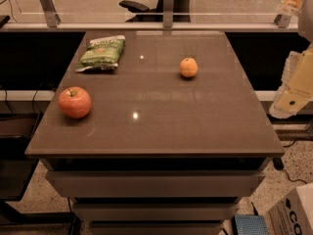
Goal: Move orange near apple
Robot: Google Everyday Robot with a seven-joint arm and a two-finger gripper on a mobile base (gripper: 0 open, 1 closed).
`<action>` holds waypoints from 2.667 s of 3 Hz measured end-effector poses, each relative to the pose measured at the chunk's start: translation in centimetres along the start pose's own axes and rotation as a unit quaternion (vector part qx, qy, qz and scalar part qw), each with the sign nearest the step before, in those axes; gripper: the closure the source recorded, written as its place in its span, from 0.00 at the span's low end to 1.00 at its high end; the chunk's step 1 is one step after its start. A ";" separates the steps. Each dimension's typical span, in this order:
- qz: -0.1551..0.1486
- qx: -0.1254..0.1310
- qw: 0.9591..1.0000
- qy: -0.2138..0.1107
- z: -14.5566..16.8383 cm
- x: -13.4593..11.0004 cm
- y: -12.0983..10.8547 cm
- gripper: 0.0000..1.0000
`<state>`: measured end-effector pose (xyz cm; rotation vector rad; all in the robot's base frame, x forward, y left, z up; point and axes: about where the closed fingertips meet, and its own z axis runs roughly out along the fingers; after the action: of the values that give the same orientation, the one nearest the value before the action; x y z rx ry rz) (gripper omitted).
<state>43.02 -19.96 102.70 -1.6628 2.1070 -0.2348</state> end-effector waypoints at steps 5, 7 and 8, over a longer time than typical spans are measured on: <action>-0.017 0.005 0.998 -0.060 3.2 -5.1 -4.0 0.00; -0.001 0.002 0.995 -0.096 8.2 -7.7 -5.8 0.00; 0.012 0.005 0.994 -0.112 10.5 -8.5 -6.5 0.00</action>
Offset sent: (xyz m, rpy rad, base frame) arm 0.0097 0.0009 0.0042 0.0403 -0.0222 -0.0178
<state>54.85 -12.05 97.94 -1.5774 1.9550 -0.0476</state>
